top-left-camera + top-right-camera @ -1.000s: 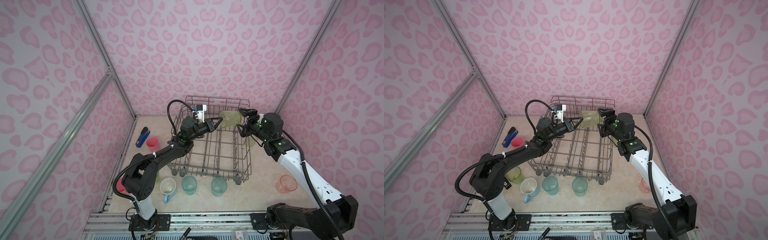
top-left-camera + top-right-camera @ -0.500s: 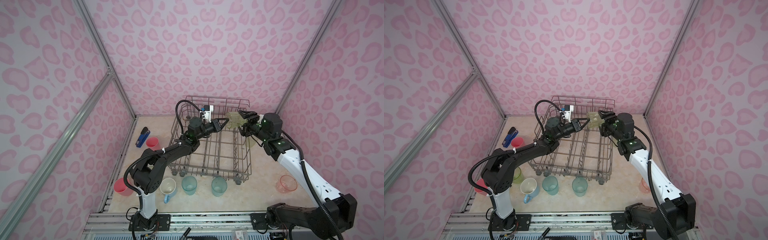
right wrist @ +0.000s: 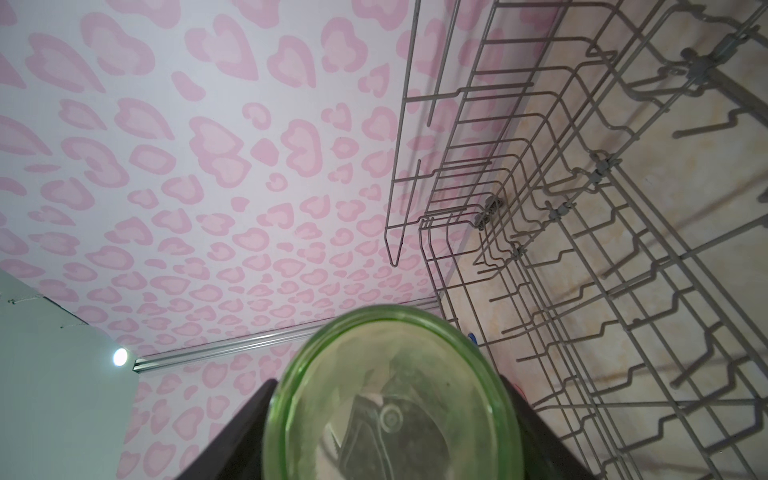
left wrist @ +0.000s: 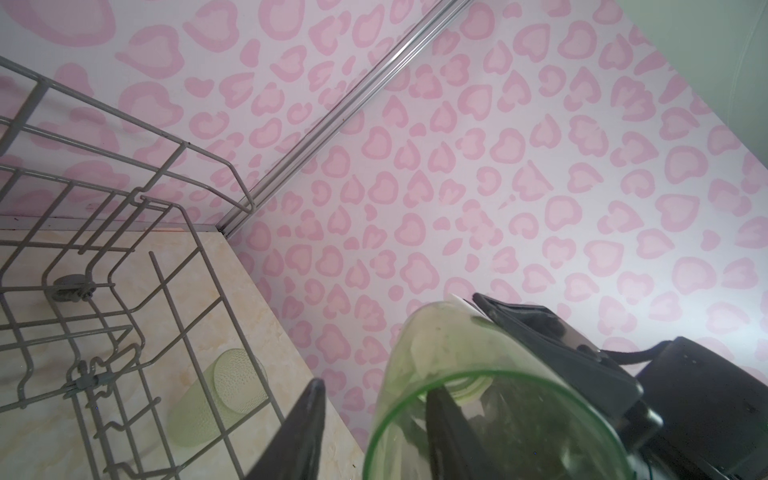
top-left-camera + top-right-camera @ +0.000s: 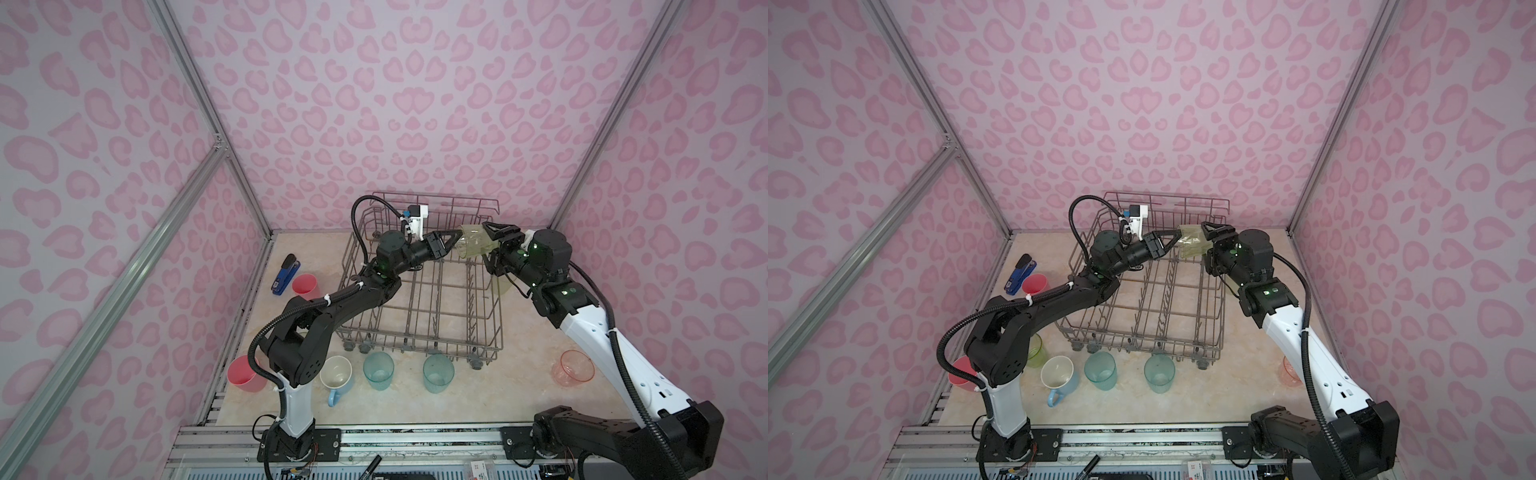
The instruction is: Load the cups into the dish rack
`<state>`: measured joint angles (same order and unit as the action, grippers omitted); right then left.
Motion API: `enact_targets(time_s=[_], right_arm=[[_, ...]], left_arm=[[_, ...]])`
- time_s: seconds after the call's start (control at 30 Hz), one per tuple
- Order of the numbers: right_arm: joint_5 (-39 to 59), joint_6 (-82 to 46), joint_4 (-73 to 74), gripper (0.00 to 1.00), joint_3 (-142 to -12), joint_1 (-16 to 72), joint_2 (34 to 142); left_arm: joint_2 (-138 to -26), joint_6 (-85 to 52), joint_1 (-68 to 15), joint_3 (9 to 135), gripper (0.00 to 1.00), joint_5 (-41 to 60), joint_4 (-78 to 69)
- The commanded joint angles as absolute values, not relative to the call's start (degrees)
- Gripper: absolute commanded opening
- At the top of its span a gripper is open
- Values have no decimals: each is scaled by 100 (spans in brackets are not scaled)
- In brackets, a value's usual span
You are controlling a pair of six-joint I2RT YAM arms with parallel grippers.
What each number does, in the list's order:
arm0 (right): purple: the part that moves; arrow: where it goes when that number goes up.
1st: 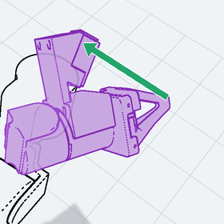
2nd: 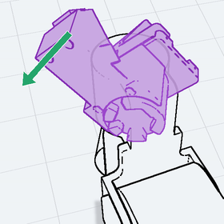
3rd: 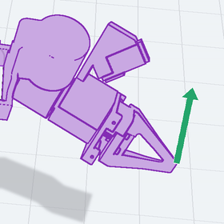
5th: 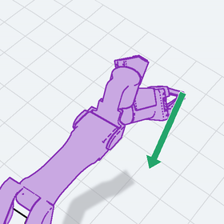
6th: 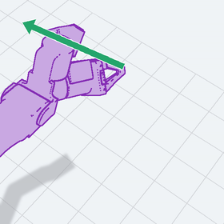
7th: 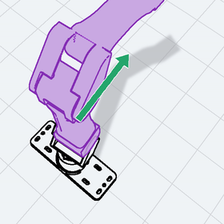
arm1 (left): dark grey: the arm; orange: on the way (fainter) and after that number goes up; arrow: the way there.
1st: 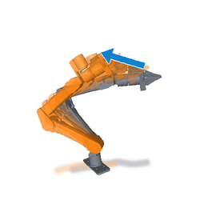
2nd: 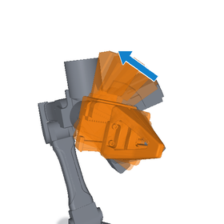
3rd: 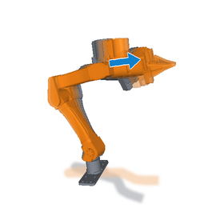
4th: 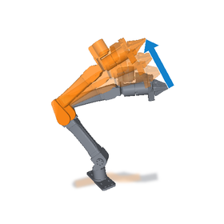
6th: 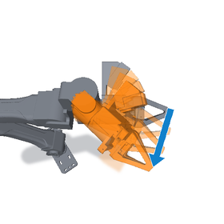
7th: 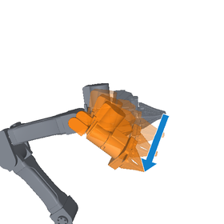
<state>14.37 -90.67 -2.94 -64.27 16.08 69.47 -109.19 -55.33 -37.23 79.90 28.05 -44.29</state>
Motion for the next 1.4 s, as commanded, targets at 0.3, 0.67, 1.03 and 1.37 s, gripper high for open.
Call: enact_targets(time_s=[0.3, 0.67, 1.03, 1.37], right_arm=[[904, -8204, -516, 46, -6420, 1468, 6680], [30, -6474, -1339, 46, -6833, 1502, 6604], [-2214, -3622, -1635, 46, -7545, 2595, 7560], [-3633, -1967, -1218, 47, -8245, 3074, 9219]], left_arm=[[-10521, -4975, -3723, 8059, 81, 2816, -3741], [-9873, -3077, -3252, 9227, 85, 2458, 975], [-9835, -1768, -2691, 10407, 85, 838, 4312], [-9198, -1276, -2646, 9249, 83, 622, 3796]])
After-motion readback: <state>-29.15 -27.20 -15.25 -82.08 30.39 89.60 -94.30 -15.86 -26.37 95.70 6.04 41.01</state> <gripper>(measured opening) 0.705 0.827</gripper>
